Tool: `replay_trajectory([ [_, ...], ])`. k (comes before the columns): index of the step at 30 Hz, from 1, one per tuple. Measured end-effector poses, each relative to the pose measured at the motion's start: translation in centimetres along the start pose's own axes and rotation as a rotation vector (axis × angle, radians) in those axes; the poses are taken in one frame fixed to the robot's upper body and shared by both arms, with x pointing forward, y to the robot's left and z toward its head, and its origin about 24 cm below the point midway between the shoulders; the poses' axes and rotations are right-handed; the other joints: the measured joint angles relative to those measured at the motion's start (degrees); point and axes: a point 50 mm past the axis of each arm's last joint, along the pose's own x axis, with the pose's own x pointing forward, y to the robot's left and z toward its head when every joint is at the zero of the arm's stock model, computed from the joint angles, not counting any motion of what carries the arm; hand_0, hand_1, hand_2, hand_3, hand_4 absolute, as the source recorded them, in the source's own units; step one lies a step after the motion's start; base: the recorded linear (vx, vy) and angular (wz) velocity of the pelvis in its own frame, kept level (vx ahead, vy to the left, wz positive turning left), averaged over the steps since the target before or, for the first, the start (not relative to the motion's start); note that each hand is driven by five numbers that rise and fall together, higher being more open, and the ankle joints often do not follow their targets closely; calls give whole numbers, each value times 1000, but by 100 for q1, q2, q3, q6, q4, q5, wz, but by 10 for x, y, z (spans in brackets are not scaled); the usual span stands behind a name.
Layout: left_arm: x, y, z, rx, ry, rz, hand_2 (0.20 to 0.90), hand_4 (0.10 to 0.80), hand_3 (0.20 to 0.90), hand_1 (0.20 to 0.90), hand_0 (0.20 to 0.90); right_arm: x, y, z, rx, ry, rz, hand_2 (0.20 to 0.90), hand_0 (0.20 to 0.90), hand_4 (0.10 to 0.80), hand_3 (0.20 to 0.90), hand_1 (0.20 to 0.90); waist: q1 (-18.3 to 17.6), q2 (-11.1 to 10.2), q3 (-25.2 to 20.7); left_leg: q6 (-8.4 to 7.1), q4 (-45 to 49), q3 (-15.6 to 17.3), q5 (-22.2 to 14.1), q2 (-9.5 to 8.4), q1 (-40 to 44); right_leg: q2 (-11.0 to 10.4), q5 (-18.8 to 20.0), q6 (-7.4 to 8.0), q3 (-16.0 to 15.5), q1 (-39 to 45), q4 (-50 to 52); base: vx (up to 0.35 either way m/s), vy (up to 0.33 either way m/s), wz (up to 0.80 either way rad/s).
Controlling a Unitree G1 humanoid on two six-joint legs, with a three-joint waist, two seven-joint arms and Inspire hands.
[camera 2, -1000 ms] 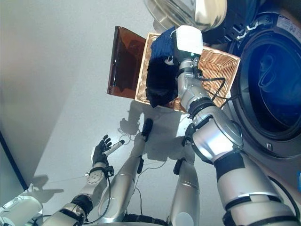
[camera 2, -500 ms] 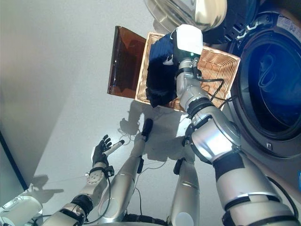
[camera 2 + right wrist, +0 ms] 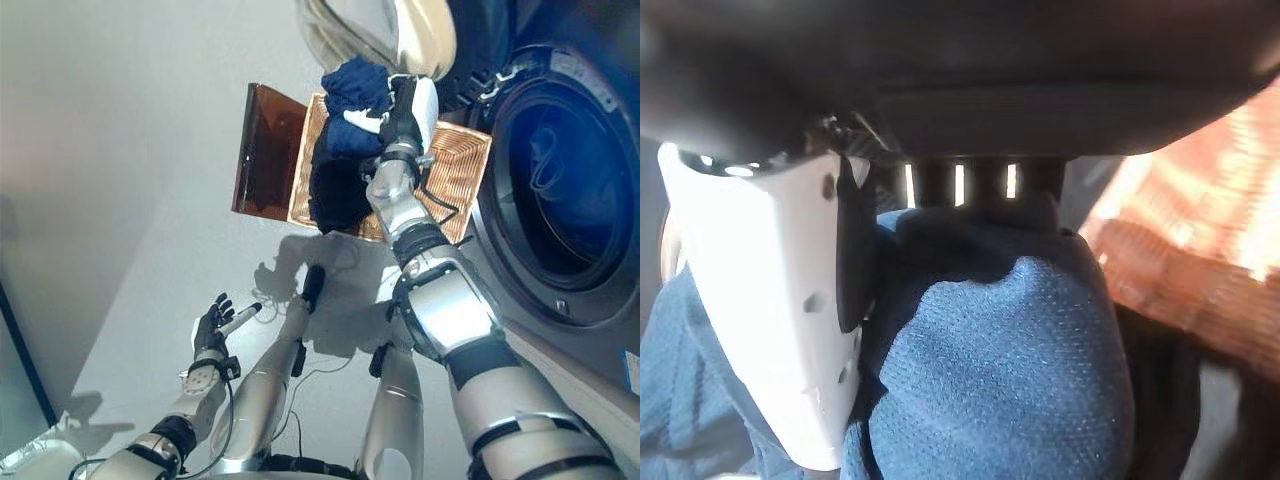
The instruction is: Pick up the clothes and place them into the washing machine
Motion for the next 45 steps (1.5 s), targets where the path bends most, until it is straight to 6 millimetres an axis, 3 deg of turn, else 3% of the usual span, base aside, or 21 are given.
replay_trajectory([
  [4, -3, 7, -12, 13, 50, 15, 900, 800, 900, 900, 900, -13, -6, -30, 265, 127, -16, 200, 200, 300, 200, 200, -133, 0, 0, 25, -5, 115, -18, -3, 194, -19, 3, -7, 89, 159, -11, 36, -4, -9],
  [7, -5, 11, -19, 24, 86, 22, 900, 800, 900, 900, 900, -20, -10, -43, 337, 157, -27, 200, 200, 300, 200, 200, -235, 1, 0, 48, -6, 218, -34, -4, 239, -5, 6, -9, 210, 149, -21, 25, 2, -15],
  [18, -8, 9, -25, 18, 110, 10, 900, 800, 900, 900, 900, -29, -26, -64, 511, 218, -70, 200, 200, 300, 200, 200, -460, 14, -7, 148, -6, 481, -118, -7, 352, 18, 52, 19, 414, 165, -94, 24, 9, -12],
  [25, -11, 6, -29, 13, 126, -10, 900, 800, 900, 900, 900, -31, -50, -78, 714, 249, -201, 200, 200, 300, 200, 200, -477, 129, -7, 170, -8, 576, -176, -8, 566, 20, 45, 14, 498, 340, -115, 41, 7, -6],
  [36, -23, 7, -47, -23, 180, -26, 900, 800, 900, 900, 900, -17, -105, -73, 996, 175, -447, 200, 200, 300, 200, 200, -629, 525, -142, 209, -13, 681, -208, -30, 533, 4, 50, 23, 631, 243, -114, 16, -2, -4],
  [45, -27, -5, -49, -52, 183, -74, 900, 800, 900, 900, 900, 4, -120, -52, 1145, 143, -520, 200, 200, 300, 200, 200, -682, 753, -201, 222, -13, 802, -236, -52, 393, 3, 81, 66, 740, 38, -114, 9, -5, -5],
])
